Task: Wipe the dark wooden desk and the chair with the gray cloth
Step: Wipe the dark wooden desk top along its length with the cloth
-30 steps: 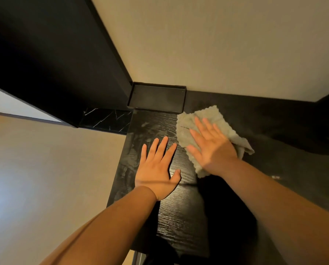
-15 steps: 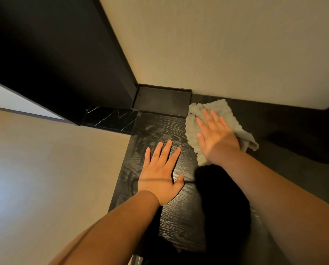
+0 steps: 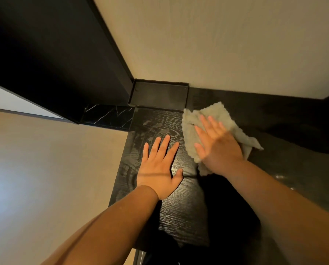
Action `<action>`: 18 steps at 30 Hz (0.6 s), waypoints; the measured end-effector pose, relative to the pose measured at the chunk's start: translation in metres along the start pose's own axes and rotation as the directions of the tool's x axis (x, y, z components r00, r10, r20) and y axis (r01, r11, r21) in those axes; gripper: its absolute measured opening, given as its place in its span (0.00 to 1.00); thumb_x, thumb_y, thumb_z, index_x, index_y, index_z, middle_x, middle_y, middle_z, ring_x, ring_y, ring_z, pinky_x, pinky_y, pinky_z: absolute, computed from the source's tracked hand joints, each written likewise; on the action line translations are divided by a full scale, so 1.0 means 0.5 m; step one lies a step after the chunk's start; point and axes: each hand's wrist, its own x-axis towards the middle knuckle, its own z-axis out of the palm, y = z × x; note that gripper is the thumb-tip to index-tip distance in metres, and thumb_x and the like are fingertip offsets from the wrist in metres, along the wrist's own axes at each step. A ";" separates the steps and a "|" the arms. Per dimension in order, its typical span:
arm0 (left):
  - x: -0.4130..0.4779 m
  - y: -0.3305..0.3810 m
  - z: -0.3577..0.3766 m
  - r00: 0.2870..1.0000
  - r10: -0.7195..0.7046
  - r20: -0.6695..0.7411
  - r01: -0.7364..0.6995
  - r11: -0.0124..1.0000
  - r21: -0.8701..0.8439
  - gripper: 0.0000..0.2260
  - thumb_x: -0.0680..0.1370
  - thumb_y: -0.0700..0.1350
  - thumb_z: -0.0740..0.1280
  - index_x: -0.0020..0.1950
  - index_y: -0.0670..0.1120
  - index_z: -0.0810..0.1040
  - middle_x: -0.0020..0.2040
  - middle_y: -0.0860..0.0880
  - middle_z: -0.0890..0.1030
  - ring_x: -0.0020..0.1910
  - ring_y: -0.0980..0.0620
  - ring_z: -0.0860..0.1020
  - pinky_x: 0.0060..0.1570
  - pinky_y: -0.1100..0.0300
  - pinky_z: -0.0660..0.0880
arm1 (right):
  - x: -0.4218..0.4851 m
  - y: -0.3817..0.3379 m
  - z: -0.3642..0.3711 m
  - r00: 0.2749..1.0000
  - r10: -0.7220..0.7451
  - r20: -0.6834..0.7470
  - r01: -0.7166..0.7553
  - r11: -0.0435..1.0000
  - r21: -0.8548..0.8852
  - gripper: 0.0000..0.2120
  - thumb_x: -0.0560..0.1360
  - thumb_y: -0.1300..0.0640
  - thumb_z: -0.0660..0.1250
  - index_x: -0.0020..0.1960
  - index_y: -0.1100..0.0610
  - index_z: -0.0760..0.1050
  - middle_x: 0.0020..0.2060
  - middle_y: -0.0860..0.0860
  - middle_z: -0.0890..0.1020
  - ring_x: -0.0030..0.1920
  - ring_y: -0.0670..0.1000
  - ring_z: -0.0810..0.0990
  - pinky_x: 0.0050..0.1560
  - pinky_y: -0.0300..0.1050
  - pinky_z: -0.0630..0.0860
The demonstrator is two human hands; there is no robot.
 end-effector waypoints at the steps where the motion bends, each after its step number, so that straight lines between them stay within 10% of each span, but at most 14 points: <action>1: 0.001 -0.001 0.000 1.000 0.002 -0.004 -0.002 1.000 0.002 0.37 0.80 0.66 0.53 0.86 0.56 0.48 0.87 0.50 0.41 0.85 0.46 0.38 0.81 0.38 0.39 | -0.029 -0.004 0.005 1.000 -0.008 0.007 0.008 1.000 -0.018 0.32 0.82 0.41 0.49 0.82 0.54 0.64 0.85 0.55 0.52 0.84 0.57 0.52 0.83 0.54 0.45; 12: 0.000 0.003 -0.001 0.999 0.003 -0.053 -0.005 0.999 -0.033 0.36 0.80 0.66 0.55 0.86 0.57 0.50 0.87 0.51 0.45 0.85 0.47 0.41 0.82 0.39 0.39 | 0.037 0.042 -0.013 0.955 0.286 0.080 -0.286 0.958 -0.003 0.34 0.84 0.37 0.43 0.86 0.51 0.45 0.85 0.53 0.39 0.84 0.55 0.38 0.83 0.55 0.38; 18: 0.000 0.002 0.001 0.996 0.004 -0.091 -0.009 0.999 -0.048 0.36 0.80 0.66 0.56 0.86 0.56 0.53 0.87 0.50 0.49 0.85 0.46 0.44 0.82 0.38 0.44 | -0.152 -0.004 0.053 0.999 -0.045 0.014 0.045 0.998 -0.032 0.34 0.80 0.38 0.51 0.78 0.56 0.71 0.84 0.57 0.55 0.83 0.60 0.56 0.82 0.60 0.55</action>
